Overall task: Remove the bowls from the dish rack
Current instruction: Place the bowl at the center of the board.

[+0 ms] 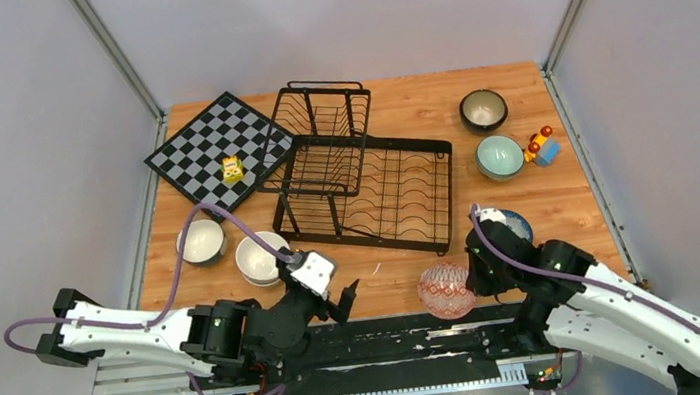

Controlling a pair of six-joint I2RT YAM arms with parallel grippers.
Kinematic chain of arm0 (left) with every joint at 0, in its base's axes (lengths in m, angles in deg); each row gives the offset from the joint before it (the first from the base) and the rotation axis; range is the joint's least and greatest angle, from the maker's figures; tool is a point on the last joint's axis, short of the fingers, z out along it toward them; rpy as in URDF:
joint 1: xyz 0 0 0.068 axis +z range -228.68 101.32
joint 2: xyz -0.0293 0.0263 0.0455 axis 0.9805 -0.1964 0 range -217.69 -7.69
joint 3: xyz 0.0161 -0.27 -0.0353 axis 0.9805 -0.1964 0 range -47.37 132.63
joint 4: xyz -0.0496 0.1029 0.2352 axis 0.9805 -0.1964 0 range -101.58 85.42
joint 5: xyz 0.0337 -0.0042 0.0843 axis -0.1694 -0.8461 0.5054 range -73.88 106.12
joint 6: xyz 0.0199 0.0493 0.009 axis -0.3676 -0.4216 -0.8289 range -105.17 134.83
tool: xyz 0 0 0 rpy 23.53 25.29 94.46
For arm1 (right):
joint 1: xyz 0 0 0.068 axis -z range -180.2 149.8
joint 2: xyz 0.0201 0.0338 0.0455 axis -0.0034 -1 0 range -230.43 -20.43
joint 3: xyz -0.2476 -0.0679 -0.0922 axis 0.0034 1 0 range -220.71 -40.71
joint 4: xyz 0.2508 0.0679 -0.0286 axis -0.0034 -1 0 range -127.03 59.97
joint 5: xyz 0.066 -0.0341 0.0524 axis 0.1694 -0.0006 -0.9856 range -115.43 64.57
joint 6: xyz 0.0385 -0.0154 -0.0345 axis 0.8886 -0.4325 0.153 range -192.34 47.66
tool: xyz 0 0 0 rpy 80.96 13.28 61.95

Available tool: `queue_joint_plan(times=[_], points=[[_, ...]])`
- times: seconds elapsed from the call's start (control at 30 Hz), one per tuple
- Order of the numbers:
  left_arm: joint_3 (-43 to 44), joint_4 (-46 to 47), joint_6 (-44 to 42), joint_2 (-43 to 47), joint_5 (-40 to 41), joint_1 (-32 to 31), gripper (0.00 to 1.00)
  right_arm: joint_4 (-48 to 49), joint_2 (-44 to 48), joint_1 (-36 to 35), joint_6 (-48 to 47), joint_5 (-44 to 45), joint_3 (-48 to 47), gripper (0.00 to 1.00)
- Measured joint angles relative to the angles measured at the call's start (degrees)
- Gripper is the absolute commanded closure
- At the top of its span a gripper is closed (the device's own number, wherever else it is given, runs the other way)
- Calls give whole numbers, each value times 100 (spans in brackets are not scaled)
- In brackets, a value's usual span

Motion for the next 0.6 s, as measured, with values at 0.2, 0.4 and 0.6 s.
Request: queue_joint_plan(times=[0.2, 0.4, 0.6], points=[[-9, -459, 1043, 527, 743, 0, 0, 586, -280, -7, 282, -302, 343, 100], [11, -1423, 2249, 1104, 1311, 0, 0, 1158, -610, -15, 404, -256, 568, 100], [184, -2616, 3254, 1226, 1670, 0, 0, 1556, -1058, -15, 400, -146, 649, 100]])
